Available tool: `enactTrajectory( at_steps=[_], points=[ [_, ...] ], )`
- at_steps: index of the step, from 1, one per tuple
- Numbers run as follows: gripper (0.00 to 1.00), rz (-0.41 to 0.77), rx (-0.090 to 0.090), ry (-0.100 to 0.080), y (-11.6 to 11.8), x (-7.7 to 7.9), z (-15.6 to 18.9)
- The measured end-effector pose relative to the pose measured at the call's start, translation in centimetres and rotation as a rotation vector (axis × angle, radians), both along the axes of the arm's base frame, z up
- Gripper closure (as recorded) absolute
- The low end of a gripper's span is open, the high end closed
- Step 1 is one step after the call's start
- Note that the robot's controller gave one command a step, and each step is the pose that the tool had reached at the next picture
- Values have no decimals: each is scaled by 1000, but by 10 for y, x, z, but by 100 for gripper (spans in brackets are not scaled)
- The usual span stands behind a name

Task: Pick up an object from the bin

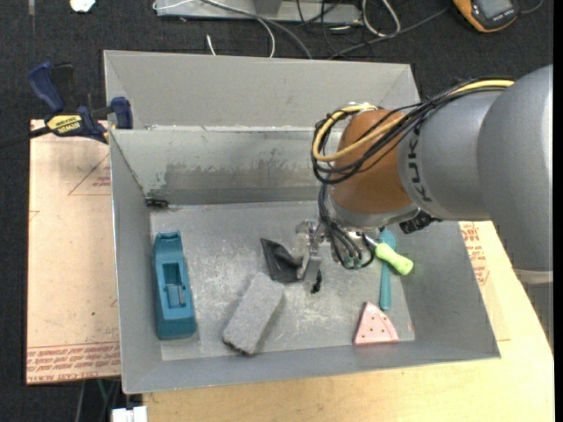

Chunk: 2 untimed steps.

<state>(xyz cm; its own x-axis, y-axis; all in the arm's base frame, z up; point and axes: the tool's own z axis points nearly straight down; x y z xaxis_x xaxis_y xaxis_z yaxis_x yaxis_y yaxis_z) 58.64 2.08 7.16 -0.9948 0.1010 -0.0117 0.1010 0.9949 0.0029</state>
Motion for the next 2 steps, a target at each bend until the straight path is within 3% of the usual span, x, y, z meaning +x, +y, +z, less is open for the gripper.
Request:
enactTrajectory(
  at_steps=[1,2],
  points=[
    [100,4,1,4,5,-5,59],
    [100,59,0,7,-3,-19,127]
  ],
)
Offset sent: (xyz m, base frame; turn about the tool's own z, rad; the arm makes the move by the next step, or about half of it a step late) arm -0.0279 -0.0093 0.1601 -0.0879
